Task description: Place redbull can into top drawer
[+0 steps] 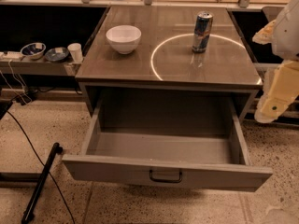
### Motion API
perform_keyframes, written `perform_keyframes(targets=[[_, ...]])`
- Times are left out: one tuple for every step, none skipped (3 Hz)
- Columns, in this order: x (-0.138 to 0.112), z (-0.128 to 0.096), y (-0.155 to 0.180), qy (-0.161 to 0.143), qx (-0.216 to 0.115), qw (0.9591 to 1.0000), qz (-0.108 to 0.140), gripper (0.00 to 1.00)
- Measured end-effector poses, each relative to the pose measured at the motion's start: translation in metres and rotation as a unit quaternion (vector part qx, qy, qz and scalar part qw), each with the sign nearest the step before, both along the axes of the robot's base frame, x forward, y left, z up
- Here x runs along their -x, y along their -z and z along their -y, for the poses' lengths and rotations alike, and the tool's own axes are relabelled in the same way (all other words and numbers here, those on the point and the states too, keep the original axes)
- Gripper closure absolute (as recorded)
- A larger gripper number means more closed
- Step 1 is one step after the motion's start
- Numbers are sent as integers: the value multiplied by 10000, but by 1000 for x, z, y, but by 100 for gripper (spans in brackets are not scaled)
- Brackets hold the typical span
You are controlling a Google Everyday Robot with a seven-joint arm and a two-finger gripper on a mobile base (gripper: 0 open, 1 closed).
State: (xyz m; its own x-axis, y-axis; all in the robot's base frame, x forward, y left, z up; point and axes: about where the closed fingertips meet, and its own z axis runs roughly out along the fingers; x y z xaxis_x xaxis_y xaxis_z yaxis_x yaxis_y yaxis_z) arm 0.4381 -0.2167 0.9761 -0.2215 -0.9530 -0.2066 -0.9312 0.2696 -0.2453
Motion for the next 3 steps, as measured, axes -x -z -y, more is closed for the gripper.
perform_keyframes(targets=[[-1,0,-1,2,-7,10000,18,0],[-35,4,-8,-10,-280,9994,227,0],[-97,9,-5,26,-879,9955,356,0]])
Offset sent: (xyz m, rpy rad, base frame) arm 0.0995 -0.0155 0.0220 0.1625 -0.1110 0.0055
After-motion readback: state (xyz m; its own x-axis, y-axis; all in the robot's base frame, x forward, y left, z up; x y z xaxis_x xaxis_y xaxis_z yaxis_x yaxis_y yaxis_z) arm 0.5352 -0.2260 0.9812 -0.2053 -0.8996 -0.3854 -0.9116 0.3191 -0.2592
